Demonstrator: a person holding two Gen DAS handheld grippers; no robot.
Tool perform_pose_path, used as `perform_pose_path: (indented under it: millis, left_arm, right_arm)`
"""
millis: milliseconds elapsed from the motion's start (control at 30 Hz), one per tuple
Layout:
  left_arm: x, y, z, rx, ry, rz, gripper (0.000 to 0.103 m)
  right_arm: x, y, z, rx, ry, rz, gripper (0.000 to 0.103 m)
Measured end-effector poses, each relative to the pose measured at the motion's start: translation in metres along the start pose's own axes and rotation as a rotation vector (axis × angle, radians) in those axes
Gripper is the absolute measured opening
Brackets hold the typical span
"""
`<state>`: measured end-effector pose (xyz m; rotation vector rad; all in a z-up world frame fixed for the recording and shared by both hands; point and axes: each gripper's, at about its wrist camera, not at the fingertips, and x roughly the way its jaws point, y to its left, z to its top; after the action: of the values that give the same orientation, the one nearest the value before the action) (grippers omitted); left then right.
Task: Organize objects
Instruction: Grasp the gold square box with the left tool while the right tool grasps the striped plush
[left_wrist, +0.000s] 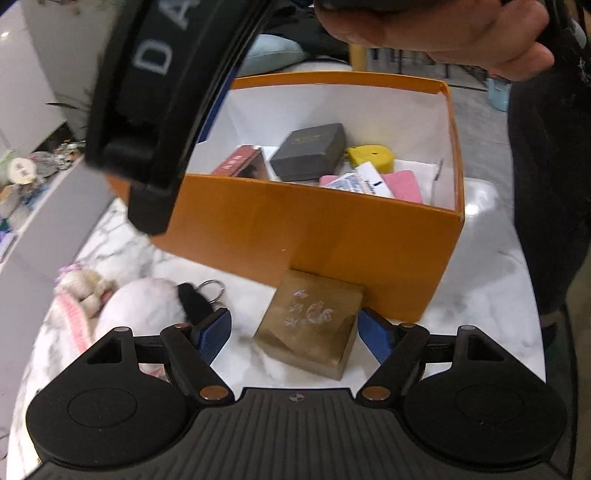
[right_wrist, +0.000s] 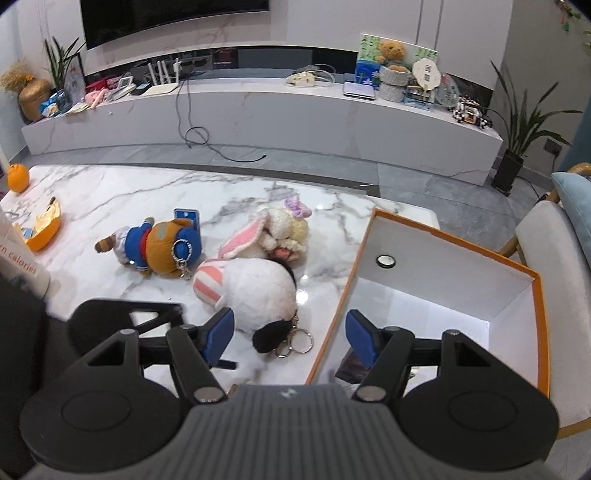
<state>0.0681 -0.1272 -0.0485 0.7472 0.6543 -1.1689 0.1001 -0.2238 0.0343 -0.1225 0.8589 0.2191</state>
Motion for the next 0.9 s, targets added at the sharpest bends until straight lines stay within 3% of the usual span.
perform_pose_path:
  millis: [133,233,567,700,767,900]
  left_arm:
    - [0.02,-0.005,0.003,-0.008,0.019,-0.063,0.09]
    - [0.038,-0.008,0.003,-0.019,0.089,-0.027,0.084]
    - [0.01,-0.02,-0.03,-0.256,0.106,0.064,0.083]
    - [-0.004,-0.025,-0.048,-0.327,0.166,0.114,0.083]
    - [-0.007,-0.022,-0.056,-0.381,0.195,0.118,0.078]
    - [-0.011,-0.028,-0.067,-0.444,0.215,0.119,0.073]
  right_arm:
    - [0.001,0.003,0.0,-0.024,0.011,-0.005,0.069]
    - [0.006,0.002,0.002,-0.039,0.019,-0.055,0.07]
    - [0.056,0.03,0.023,-0.132,0.072,-0.006,0.069]
    - [0.075,0.055,0.03,-0.253,0.09,0.023,0.073]
    - [0.085,0.065,0.03,-0.337,0.103,0.037,0.08]
    - [0.111,0.074,0.026,-0.456,0.164,0.026,0.081]
